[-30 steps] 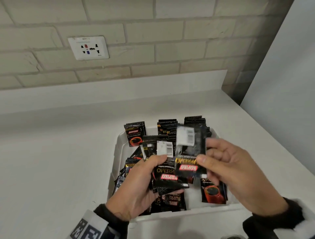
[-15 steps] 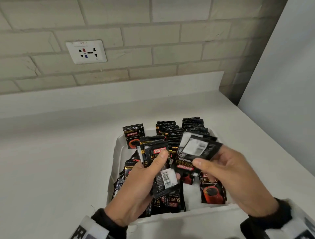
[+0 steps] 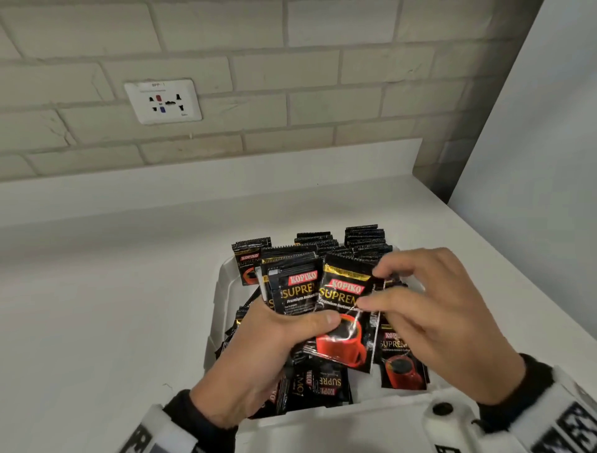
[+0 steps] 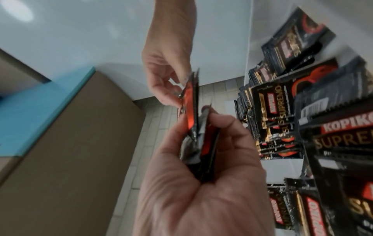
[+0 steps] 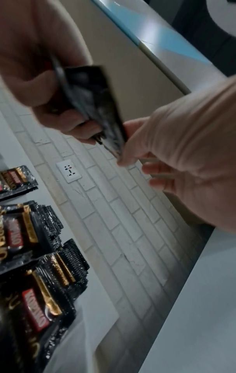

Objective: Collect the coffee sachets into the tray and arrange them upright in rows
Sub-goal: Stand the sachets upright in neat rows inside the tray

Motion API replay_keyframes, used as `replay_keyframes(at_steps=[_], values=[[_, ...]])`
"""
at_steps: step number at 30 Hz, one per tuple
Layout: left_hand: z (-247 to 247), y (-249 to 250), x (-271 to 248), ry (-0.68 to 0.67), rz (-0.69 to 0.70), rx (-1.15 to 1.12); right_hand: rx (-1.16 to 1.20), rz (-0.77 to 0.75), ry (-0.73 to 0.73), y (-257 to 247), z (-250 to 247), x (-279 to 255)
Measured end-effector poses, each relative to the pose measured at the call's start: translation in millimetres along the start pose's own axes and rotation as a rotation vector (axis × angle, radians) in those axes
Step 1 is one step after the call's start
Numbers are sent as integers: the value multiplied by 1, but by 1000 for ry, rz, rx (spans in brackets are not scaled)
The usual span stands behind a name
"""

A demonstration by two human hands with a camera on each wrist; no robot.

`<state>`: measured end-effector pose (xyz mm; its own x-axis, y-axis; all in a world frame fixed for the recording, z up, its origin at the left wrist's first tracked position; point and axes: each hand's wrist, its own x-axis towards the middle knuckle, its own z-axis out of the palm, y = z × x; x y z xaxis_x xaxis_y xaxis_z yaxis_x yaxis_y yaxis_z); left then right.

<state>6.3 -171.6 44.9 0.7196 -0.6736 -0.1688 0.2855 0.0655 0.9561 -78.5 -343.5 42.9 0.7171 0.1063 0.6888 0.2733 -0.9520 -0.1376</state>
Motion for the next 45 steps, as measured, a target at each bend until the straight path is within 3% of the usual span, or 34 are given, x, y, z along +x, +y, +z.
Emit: replay_keyframes(at_steps=[4, 8, 13, 17, 19, 22, 32, 39, 45], values=[[-6, 0, 0, 168, 115, 208, 417, 347, -135, -1, -14, 17], [-11, 2, -1, 262, 178, 408, 536, 456, -445, -8, -22, 52], [-24, 27, -3, 282, 290, 388, 484, 357, -588, -15, -18, 101], [-69, 47, 2, 518, 411, 238, 363, 313, -612, -9, -4, 139], [-93, 54, 2, 575, 444, 78, 252, 269, -628, -5, 13, 153], [-115, 54, 0, 602, 443, 46, 130, 203, -698, -1, 49, 165], [-122, 33, -4, 542, 373, 14, -116, 43, -961, -6, 132, 172], [-124, 28, -2, 485, 358, 7, -137, -22, -984, -11, 150, 166], [-124, 23, 3, 438, 312, -13, -167, -36, -1108, -12, 151, 167]])
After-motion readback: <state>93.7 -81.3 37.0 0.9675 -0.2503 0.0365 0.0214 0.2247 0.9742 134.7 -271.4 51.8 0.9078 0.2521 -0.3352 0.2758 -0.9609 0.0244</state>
